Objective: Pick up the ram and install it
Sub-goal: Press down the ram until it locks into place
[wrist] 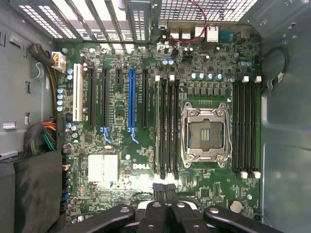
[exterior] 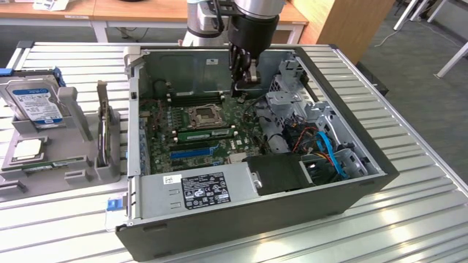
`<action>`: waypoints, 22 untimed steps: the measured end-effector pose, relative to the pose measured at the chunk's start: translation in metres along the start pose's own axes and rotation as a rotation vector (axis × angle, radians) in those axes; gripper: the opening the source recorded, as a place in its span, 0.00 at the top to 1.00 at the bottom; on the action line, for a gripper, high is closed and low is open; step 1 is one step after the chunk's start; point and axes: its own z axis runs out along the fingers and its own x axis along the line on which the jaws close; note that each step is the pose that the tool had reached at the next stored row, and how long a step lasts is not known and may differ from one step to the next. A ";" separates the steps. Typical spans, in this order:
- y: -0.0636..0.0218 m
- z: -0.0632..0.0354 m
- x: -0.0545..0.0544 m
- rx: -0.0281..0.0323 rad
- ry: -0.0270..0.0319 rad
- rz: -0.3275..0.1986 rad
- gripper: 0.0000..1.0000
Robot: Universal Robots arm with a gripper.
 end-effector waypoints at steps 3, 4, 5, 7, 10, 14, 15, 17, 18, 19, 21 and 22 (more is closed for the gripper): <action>0.0000 0.0000 0.000 0.0000 0.0000 0.000 0.90; -0.0001 0.0005 0.000 0.0000 0.0002 0.000 0.90; -0.0001 0.0050 0.000 0.0000 -0.0023 0.000 0.90; -0.0003 0.0099 0.000 0.0000 -0.0029 0.000 0.90; -0.0003 0.0124 0.000 0.0000 -0.0031 0.000 0.90; -0.0004 0.0163 0.001 0.0000 -0.0033 0.000 0.90; -0.0004 0.0173 0.001 0.0000 -0.0034 0.000 0.90; -0.0004 0.0191 0.001 0.0000 -0.0035 0.000 0.90; -0.0005 0.0198 0.001 -0.0001 -0.0035 0.000 0.90; -0.0005 0.0203 0.001 -0.0001 -0.0035 0.000 0.90; -0.0005 0.0211 0.001 -0.0001 -0.0034 0.000 0.90; -0.0005 0.0215 0.001 -0.0001 -0.0035 0.000 0.90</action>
